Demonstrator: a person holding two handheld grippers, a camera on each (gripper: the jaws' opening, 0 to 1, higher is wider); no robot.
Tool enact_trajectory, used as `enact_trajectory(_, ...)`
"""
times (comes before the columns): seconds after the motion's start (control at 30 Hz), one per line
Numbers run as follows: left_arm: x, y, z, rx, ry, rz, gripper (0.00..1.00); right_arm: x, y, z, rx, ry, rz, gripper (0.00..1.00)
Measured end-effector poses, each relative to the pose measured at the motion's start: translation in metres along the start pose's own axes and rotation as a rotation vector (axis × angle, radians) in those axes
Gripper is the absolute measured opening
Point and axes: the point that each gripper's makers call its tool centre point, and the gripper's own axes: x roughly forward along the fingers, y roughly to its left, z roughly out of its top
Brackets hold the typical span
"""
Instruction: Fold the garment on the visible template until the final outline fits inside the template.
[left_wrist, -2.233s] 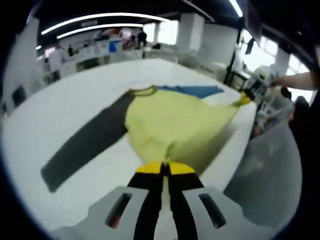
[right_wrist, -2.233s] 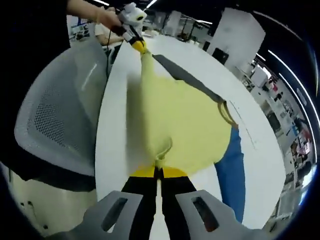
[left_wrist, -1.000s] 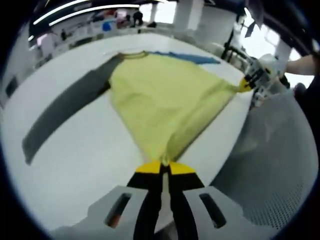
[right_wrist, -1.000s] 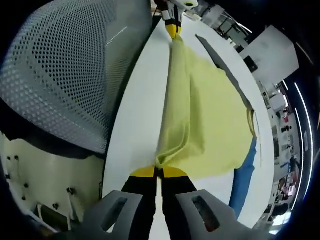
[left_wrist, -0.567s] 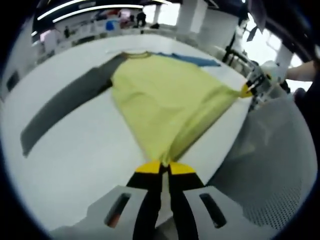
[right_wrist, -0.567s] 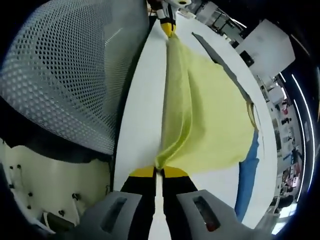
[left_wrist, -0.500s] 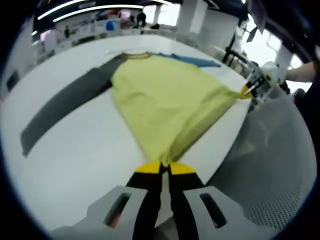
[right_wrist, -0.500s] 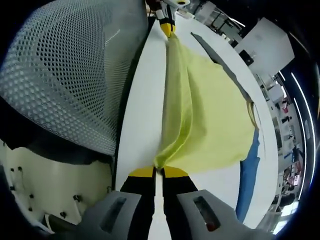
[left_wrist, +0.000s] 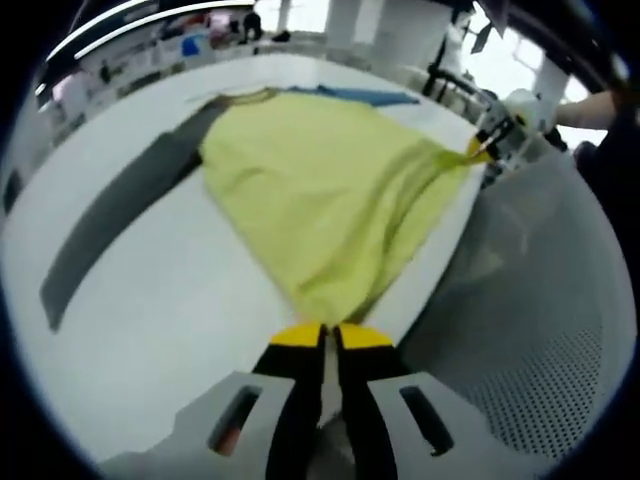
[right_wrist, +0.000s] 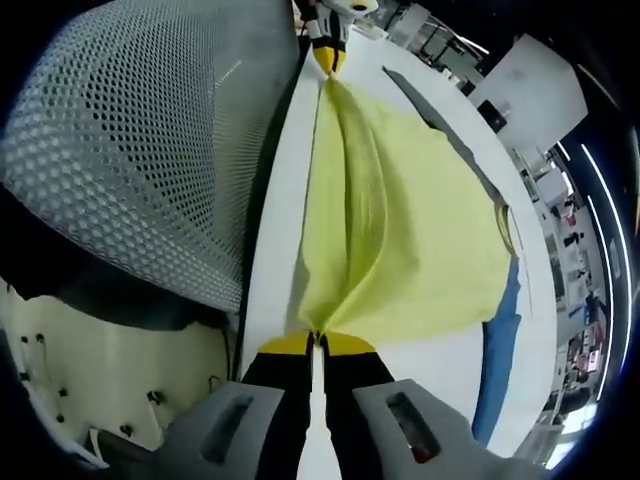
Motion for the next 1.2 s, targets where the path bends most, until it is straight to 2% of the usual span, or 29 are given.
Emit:
enact_trajectory(0.37,-0.004,0.004,-0.007,-0.012,0.012,0.006,0.0,-0.005,0.002,-0.001,-0.067,0.0,-0.025,0.03)
enact_trajectory(0.53,-0.004,0.005,-0.008,-0.024,0.016,0.007,0.0,-0.005,0.006,0.0,-0.168,0.005,-0.04,0.03)
enact_trajectory(0.7,-0.005,0.007,-0.009,-0.043,0.015,0.008,0.0,-0.002,0.018,-0.008,-0.251,0.026,-0.011,0.02)
enact_trajectory(0.93,-0.005,0.006,-0.01,-0.046,0.02,0.0,0.0,-0.003,0.016,-0.008,-0.232,0.021,-0.015,0.02)
enact_trajectory(1.1,-0.007,0.004,-0.012,-0.056,0.023,-0.011,0.0,-0.002,0.019,-0.008,-0.277,0.026,0.001,0.02)
enact_trajectory(1.2,-0.009,0.003,-0.015,-0.064,0.028,-0.02,0.0,-0.005,0.019,-0.001,-0.318,0.031,0.005,0.02)
